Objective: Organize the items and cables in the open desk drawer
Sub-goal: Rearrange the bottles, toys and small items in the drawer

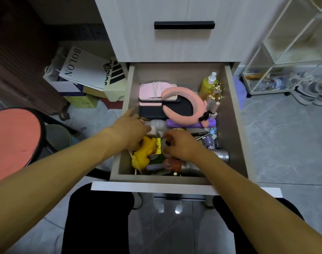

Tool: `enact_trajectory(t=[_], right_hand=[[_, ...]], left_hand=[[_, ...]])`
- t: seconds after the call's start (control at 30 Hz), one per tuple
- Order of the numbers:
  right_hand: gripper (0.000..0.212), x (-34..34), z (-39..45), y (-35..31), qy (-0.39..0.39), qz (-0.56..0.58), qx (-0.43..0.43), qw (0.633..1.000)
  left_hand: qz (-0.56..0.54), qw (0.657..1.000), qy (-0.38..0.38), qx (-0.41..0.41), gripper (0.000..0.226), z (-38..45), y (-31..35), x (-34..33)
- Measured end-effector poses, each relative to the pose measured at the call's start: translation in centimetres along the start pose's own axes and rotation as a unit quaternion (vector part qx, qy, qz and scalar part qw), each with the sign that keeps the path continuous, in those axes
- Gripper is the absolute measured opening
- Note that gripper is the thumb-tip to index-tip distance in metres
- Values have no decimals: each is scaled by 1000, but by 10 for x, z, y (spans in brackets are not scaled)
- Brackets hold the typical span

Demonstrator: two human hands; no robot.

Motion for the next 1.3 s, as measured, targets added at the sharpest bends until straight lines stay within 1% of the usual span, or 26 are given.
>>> enact_trajectory(t=[0.07,0.1,0.13,0.2,0.23,0.27,0.33,0.4,0.43,0.5,0.63,0.67,0.73,0.8,0.83,0.87,0.9,0.93,0.97,1.0,1.03,1.1,1.13,1.2,1.3], right_hand=[[63,-17,11,-10,-35,-59,50,996],[77,-27,18,-11,-54,-104,66,991],[88,-38,24,-13,-70,-149,80,983],[95,-50,33,-18,-78,-217,105,967],[95,-53,37,-22,-72,-242,120,960],[94,-53,37,-28,-59,-270,137,951],[83,-58,38,-41,-52,-325,180,927],[70,-67,39,-48,-77,-351,205,910],[67,-70,38,-47,-92,-349,204,910],[63,-71,36,-41,-111,-324,179,922],[64,-60,32,-31,-110,-267,133,948],[63,-53,32,-28,-95,-248,124,956],[60,-33,29,-23,-40,-201,103,973],[52,-10,23,-12,20,-150,72,986],[46,-1,19,-5,41,-135,58,988],[37,6,15,0,57,-125,49,989],[29,9,12,3,65,-115,48,990],[24,9,9,4,66,-105,57,991],[21,8,8,2,63,-95,75,991],[20,5,9,2,57,-95,85,990],[20,1,10,3,51,-104,86,990],[28,-8,18,13,46,-132,58,988],[35,-11,22,19,47,-143,39,988],[47,-16,27,30,45,-151,5,987],[49,-12,26,43,39,-142,-34,988]], left_hand=[[-19,999,51,1,35,-17,-8,-2],[-52,994,99,7,33,-26,-12,-3],[-97,981,165,14,34,-35,-16,-4],[-195,932,305,27,37,-56,-21,-7],[-249,906,341,36,38,-63,-25,-14],[-298,885,355,43,38,-66,-27,-20],[-363,858,361,49,36,-65,-29,-31],[-395,838,372,49,35,-64,-31,-35],[-402,834,376,48,35,-63,-31,-36],[-404,832,378,45,34,-62,-29,-39],[-409,828,381,39,34,-64,-27,-40],[-411,829,377,40,34,-63,-28,-40],[-410,833,370,36,34,-62,-28,-39],[-410,837,362,33,33,-64,-27,-38],[-396,844,361,36,32,-66,-26,-35],[-358,859,365,42,28,-67,-26,-29],[-295,885,358,52,24,-68,-25,-21],[-221,917,327,61,20,-66,-21,-15],[-151,949,269,68,19,-59,-16,-10],[-86,975,194,68,19,-52,-9,-9],[-26,990,123,60,20,-45,0,-7],[46,998,21,25,19,-31,21,-13],[55,998,-8,6,18,-24,31,-16],[48,997,-46,-25,26,-14,45,-28],[70,991,-89,-74,33,-5,59,-50]])
Point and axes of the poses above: each hand's wrist, its own z-axis towards the middle knuckle, its own x-axis out of the back of the hand, y = z × x, the point moved 8 cm from there along z, towards the middle knuckle, and after that the axes turned 1 degree about -y, right-handed, at the moved point
